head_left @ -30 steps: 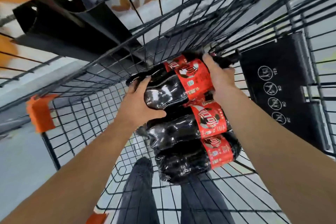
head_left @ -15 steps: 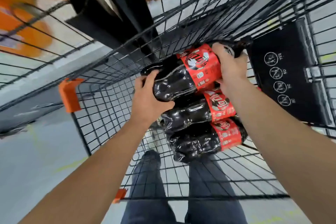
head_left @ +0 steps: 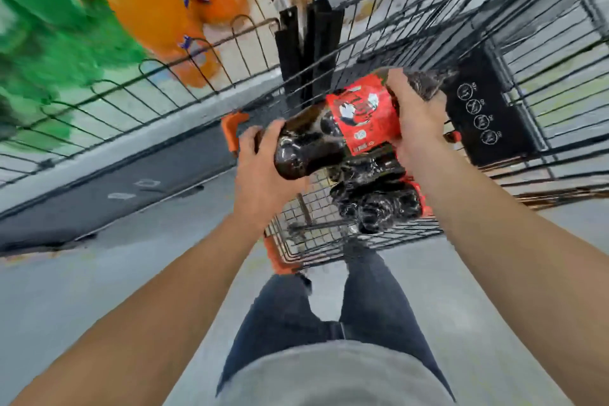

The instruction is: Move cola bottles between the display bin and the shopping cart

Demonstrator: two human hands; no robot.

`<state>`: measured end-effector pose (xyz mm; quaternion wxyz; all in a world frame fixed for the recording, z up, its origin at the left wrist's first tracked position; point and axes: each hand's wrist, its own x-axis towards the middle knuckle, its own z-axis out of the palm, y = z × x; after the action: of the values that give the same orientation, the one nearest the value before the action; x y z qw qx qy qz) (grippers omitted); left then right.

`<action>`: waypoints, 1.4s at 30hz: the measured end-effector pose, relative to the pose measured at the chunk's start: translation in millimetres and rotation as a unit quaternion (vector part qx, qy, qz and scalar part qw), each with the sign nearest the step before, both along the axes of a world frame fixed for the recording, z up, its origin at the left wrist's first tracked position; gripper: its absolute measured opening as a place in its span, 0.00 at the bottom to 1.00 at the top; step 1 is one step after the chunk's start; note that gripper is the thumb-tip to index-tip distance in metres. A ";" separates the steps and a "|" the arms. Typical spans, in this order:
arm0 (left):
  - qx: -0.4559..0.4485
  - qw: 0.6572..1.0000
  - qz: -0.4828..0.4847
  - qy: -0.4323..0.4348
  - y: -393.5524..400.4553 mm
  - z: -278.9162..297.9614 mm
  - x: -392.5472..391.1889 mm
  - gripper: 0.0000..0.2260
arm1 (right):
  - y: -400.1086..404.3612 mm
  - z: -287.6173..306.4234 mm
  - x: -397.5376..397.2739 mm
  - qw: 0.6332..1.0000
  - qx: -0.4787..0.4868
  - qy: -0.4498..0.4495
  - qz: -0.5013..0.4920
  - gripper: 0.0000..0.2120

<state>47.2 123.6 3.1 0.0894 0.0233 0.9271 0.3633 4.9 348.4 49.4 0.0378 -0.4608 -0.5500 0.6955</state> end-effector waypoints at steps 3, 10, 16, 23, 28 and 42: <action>-0.015 0.998 -0.006 0.061 -34.5 21.0 23.1 0.44 | -31.9 31.5 21.4 0.999 -0.023 0.015 -0.019 0.59; 0.045 0.991 0.071 0.105 -89.6 53.1 75.7 0.43 | -93.6 74.5 66.5 0.997 -0.012 0.067 0.025 0.62; 0.064 0.982 0.147 0.097 -117.4 72.6 128.6 0.48 | -133.6 100.2 108.2 0.980 0.013 0.168 0.104 0.33; 0.054 0.968 0.212 0.119 -168.2 94.1 206.9 0.46 | -191.8 112.6 157.5 0.966 -0.019 0.183 0.180 0.43; 0.048 0.952 0.272 0.134 -220.1 100.3 258.7 0.45 | -257.9 122.7 186.0 0.950 -0.018 0.200 0.240 0.38; 0.094 0.908 0.375 0.162 -457.0 95.6 319.7 0.47 | -530.7 149.8 228.0 0.905 0.033 0.242 0.348 0.28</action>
<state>366.9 -333.4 98.7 -0.2078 -0.2593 0.8308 0.4465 232.9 -182.3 199.2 -0.0595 -0.0568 -0.6718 0.7361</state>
